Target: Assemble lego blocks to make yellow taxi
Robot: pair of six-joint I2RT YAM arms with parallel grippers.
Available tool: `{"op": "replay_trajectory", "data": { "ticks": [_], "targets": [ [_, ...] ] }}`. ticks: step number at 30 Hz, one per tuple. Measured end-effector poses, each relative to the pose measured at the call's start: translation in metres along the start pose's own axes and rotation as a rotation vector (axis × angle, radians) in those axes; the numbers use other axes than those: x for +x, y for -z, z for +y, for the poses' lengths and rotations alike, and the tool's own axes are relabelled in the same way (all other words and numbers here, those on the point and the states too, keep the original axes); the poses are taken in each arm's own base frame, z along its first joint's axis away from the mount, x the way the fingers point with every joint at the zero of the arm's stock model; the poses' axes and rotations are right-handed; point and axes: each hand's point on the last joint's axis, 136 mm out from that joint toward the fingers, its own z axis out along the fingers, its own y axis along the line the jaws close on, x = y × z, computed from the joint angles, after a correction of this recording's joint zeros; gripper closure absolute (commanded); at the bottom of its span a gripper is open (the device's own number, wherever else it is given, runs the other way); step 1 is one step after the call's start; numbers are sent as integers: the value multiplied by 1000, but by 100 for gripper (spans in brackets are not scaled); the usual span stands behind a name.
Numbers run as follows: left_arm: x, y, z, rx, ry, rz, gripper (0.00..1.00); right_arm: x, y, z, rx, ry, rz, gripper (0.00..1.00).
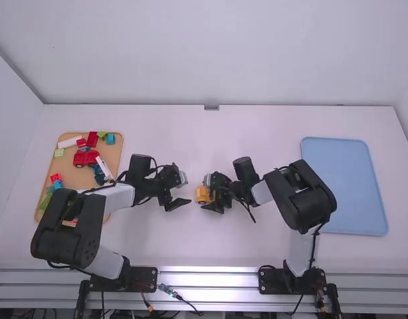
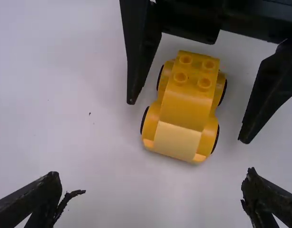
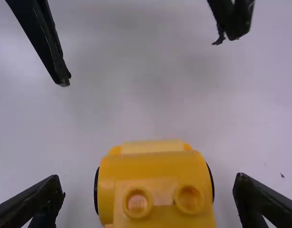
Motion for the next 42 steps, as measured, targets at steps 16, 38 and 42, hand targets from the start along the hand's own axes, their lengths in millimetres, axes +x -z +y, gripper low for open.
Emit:
{"op": "replay_trajectory", "data": {
  "ticks": [16,38,42],
  "targets": [
    [-3,2,0,10,7,-24,1,10,-1,-8,26,-43,28,65],
    [-45,9,41,-137,40,-181,1,58,265,-113,832,-575,243,74],
    [-62,15,54,-180,51,-247,1,98,327,-111,1025,-750,267,76]
  ]
}}
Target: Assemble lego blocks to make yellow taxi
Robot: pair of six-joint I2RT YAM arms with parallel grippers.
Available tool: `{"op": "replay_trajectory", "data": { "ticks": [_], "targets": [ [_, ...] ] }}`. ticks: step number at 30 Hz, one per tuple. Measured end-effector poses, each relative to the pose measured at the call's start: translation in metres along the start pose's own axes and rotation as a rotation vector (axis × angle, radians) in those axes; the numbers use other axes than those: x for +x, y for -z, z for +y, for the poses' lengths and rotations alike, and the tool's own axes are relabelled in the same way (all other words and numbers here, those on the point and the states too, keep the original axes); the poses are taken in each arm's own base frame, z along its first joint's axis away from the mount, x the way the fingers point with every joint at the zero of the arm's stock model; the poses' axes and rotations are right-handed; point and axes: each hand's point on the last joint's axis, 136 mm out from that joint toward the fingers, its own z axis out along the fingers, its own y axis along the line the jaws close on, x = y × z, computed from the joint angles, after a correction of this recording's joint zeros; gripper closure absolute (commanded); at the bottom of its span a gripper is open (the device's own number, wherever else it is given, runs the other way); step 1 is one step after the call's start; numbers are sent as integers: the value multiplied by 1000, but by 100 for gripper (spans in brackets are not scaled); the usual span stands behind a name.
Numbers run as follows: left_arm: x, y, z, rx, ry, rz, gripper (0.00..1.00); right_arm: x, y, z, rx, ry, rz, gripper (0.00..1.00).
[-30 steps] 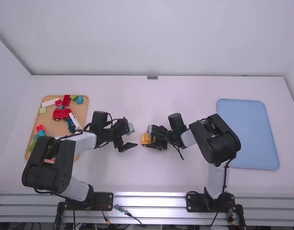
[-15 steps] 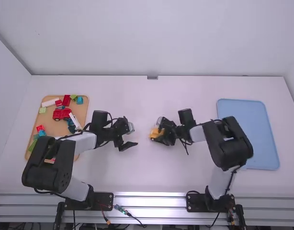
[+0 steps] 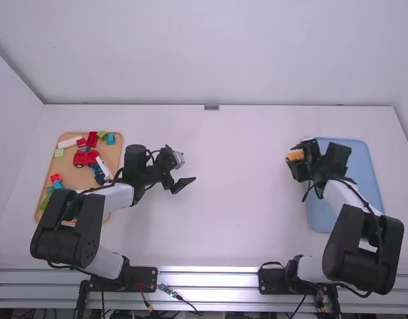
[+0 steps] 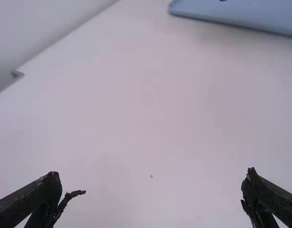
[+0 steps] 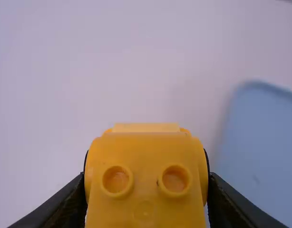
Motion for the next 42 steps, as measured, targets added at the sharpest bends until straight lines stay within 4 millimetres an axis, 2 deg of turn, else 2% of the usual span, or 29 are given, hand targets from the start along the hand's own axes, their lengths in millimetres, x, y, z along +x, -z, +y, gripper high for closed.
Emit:
{"op": "replay_trajectory", "data": {
  "ticks": [1,4,5,7,8,11,14,16,19,22,29,32,35,38,39,42],
  "targets": [
    [0,0,0,0,0,0,1,0,0,0,0,0,0,76],
    [-17,1,9,-32,10,-62,1,18,15,-50,126,-133,6,77],
    [-18,1,9,-33,11,-64,1,18,15,-51,129,-136,5,76],
    [-29,1,13,-46,16,-102,1,34,17,-79,196,-212,9,75],
    [-29,1,13,-47,17,-104,1,35,17,-80,200,-215,10,75],
    [-38,2,17,-59,27,-137,1,67,11,-100,230,-323,53,74],
    [-38,2,17,-58,42,-137,1,84,6,-104,225,-369,80,73],
    [-38,2,16,-57,51,-135,1,90,2,-102,216,-386,93,66],
    [-36,2,16,-53,66,-129,1,94,-4,-97,197,-393,108,29],
    [-34,2,15,-51,73,-123,1,90,-7,-92,183,-378,105,1],
    [-26,2,24,-106,141,-88,1,97,-12,-70,141,-381,207,1],
    [-23,2,30,-139,176,-78,1,92,-11,-68,149,-379,248,1],
    [-22,2,33,-159,202,-73,1,81,-4,-68,185,-374,274,1],
    [-16,3,36,-185,264,-54,1,56,10,-73,273,-351,275,1],
    [-16,3,36,-185,264,-54,1,56,10,-73,273,-351,275,1],
    [5,0,37,-222,382,37,1,29,30,-64,339,-320,258,1]
  ]
}}
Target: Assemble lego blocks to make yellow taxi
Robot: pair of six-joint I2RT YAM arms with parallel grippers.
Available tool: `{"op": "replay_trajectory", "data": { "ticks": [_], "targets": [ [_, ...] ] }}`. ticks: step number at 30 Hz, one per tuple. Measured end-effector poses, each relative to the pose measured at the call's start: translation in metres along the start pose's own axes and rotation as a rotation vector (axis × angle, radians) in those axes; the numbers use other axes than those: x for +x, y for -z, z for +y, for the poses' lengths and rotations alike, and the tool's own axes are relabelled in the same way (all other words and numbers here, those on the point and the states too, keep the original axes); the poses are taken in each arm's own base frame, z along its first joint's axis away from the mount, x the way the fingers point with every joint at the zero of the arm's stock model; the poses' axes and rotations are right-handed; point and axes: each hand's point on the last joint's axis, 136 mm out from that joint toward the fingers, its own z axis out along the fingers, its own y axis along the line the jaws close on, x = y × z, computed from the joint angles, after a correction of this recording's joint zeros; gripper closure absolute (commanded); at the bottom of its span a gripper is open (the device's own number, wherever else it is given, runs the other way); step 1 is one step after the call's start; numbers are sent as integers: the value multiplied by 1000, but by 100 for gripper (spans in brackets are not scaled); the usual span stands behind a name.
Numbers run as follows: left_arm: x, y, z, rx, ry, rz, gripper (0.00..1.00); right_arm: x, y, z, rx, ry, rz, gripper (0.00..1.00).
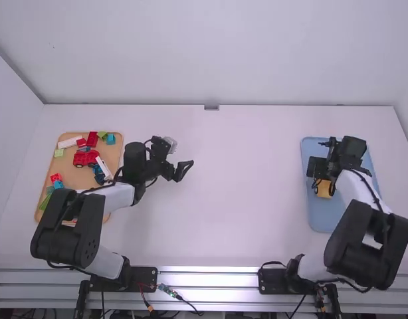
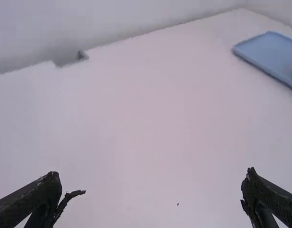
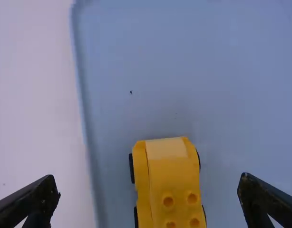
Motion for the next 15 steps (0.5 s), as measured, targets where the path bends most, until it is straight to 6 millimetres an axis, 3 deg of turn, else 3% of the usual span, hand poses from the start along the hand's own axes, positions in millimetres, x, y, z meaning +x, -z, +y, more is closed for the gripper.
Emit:
{"op": "replay_trajectory", "data": {
  "ticks": [5,8,11,15],
  "targets": [
    [11,-6,2,-47,69,120,1,-21,34,24,1,47,-83,1],
    [9,-4,7,-144,113,190,1,-40,65,55,-31,105,-184,1],
    [-4,8,5,-239,124,203,1,-49,93,86,-83,169,-269,1],
    [-24,34,-9,-306,105,185,1,-41,118,131,-174,245,-330,1]
  ]
}}
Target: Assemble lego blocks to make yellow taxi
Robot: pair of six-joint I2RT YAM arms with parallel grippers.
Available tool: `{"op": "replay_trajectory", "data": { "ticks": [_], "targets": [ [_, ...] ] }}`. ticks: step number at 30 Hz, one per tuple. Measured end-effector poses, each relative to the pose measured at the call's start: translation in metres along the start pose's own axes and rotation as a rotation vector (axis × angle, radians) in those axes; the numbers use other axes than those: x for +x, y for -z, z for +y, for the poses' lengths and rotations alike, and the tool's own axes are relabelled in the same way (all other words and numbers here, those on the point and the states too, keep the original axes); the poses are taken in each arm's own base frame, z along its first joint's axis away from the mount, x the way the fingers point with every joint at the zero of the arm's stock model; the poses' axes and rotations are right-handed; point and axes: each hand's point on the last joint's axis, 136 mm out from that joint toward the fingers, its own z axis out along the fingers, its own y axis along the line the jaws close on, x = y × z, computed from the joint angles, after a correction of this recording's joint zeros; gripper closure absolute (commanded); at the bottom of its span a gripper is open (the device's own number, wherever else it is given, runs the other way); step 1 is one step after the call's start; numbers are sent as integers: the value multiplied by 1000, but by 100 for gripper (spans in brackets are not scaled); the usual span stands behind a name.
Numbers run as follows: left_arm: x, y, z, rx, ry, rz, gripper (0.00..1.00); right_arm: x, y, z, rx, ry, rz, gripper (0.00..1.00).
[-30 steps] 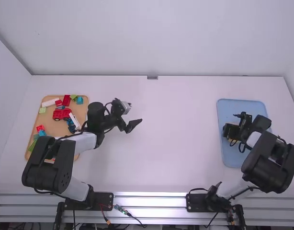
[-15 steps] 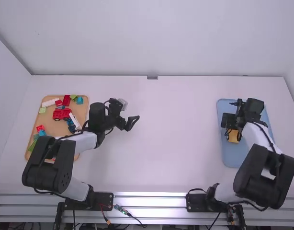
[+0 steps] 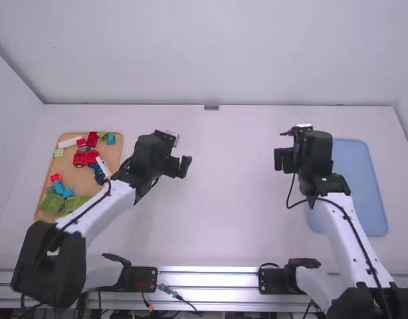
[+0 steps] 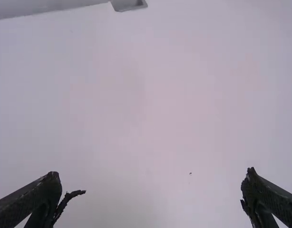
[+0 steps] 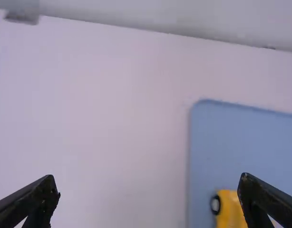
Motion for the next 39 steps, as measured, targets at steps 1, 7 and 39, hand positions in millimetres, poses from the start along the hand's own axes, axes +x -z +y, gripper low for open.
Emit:
{"op": "replay_trajectory", "data": {
  "ticks": [1,7,39],
  "targets": [
    [-1,5,-1,-4,-2,-2,1,0,2,7,-15,8,-4,1],
    [-29,46,6,-67,-3,-110,6,5,10,38,-96,19,-36,7],
    [124,93,86,-349,117,-146,69,104,31,4,21,-180,-293,70]
  ]
}}
